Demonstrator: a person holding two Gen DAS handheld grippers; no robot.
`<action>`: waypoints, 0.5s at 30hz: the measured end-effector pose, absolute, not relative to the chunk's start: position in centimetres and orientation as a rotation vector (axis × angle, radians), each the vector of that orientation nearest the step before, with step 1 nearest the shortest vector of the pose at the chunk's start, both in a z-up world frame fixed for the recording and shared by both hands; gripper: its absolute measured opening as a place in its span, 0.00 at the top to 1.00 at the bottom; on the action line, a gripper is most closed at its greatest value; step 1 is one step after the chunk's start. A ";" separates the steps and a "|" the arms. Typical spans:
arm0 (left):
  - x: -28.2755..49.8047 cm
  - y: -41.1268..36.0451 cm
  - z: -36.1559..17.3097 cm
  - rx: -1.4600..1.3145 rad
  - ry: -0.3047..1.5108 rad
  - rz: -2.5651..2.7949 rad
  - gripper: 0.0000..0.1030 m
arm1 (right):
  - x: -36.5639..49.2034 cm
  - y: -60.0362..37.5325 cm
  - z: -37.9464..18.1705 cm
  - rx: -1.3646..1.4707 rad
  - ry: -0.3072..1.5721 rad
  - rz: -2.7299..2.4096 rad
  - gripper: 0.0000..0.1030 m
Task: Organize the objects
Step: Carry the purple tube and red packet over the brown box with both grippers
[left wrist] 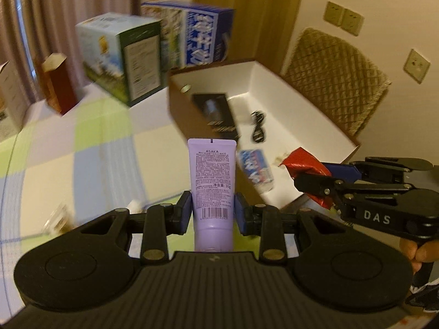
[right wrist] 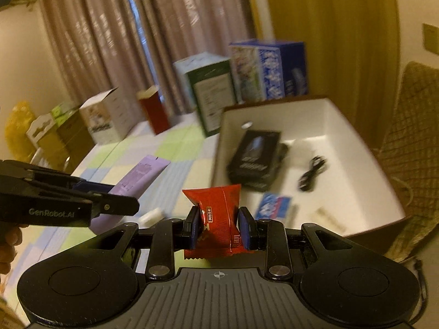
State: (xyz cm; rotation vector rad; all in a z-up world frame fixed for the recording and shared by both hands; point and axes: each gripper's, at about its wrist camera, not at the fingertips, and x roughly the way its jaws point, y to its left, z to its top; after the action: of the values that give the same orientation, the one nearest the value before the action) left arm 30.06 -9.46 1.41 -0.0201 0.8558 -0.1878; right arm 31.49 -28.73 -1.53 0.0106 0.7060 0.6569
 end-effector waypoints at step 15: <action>38.9 -17.8 2.2 0.023 0.834 -0.279 0.73 | 39.5 -33.9 -1.0 0.057 0.687 0.534 0.74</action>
State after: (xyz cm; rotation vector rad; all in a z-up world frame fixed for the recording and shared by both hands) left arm 38.88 -17.83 2.22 0.0227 0.8340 -0.2793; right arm 39.48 -33.91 -1.02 0.0571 0.6871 0.5339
